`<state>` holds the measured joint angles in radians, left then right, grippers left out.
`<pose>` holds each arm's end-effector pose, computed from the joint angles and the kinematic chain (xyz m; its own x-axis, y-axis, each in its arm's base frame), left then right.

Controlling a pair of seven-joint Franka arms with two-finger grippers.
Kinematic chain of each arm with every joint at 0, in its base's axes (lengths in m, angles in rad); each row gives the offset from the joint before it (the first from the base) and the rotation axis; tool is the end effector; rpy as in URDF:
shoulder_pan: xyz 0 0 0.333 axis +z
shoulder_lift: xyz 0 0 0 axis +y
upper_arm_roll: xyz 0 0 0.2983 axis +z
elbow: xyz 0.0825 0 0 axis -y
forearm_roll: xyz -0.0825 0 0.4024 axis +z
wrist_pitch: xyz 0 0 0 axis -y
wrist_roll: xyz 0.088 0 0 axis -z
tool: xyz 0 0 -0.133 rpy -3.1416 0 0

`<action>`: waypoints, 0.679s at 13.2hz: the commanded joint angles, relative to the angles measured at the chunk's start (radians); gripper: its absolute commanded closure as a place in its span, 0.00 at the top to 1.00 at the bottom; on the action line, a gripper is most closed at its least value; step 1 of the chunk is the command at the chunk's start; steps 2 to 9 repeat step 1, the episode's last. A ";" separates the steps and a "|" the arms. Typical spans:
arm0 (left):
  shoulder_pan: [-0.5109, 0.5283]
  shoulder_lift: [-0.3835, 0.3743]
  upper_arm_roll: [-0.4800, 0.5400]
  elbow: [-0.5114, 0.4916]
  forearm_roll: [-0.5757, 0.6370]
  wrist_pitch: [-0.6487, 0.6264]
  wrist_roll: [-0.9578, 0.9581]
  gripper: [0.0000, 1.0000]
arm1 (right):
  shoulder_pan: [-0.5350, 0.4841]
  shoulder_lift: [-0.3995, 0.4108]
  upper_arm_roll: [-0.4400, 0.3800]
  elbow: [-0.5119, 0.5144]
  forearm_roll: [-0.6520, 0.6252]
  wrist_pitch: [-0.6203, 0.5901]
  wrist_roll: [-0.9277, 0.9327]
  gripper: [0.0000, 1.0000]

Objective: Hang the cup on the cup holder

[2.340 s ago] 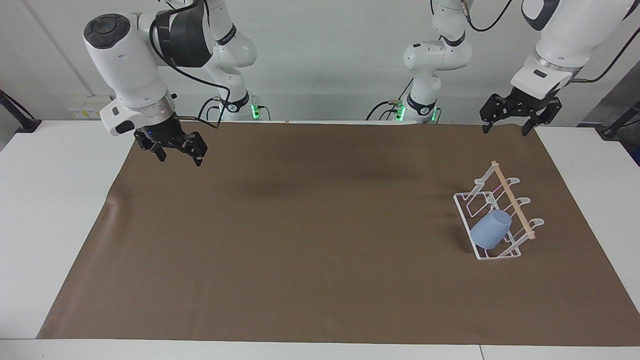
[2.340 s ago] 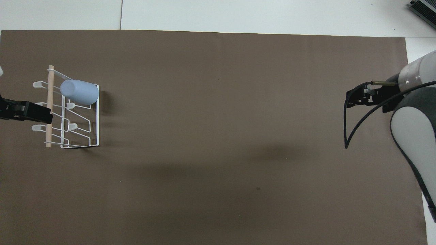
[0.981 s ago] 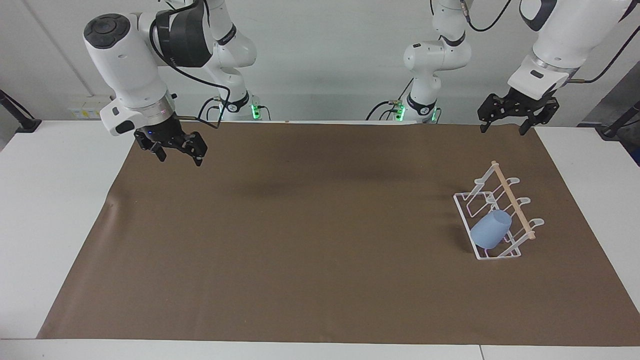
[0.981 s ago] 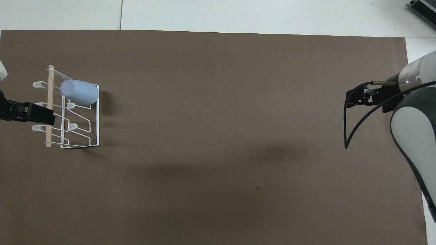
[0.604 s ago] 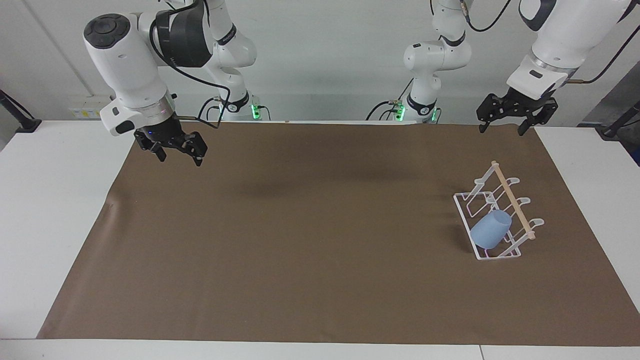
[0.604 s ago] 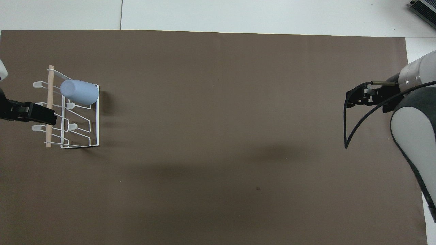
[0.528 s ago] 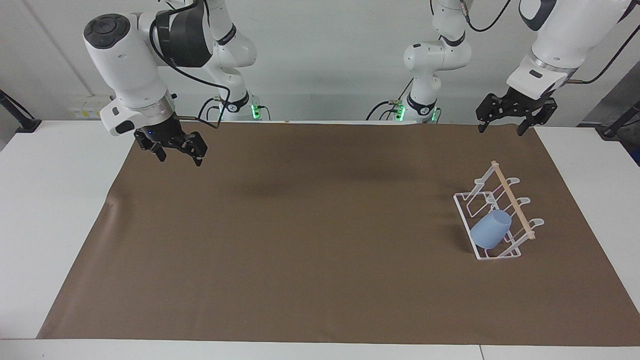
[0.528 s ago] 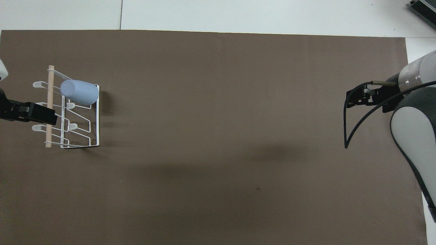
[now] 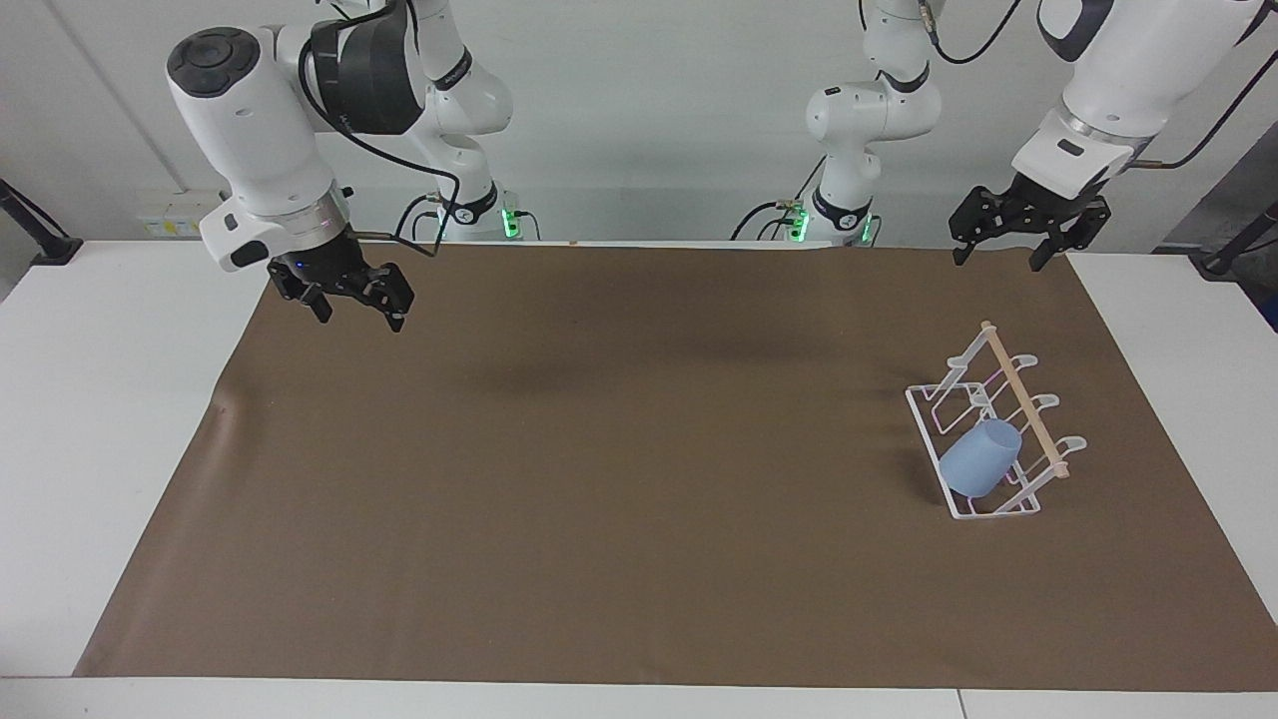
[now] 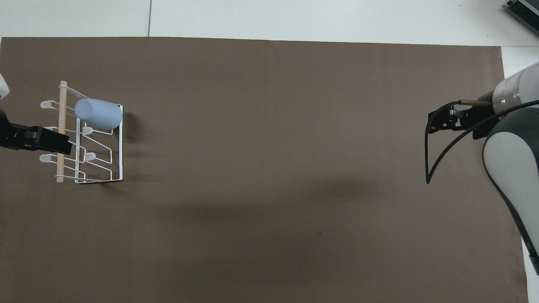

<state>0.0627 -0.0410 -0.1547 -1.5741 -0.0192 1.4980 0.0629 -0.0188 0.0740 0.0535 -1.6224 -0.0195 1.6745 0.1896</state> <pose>0.5499 -0.0550 0.5958 0.9873 -0.1553 -0.0347 -0.1548 -0.9878 0.0151 0.5987 0.0175 0.5210 0.9882 -0.1523 -0.0185 -0.1520 -0.9882 0.0192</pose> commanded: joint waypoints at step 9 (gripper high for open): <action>0.016 -0.017 -0.005 -0.021 -0.018 0.008 0.005 1.00 | -0.003 -0.007 0.003 -0.013 -0.003 0.011 0.010 1.00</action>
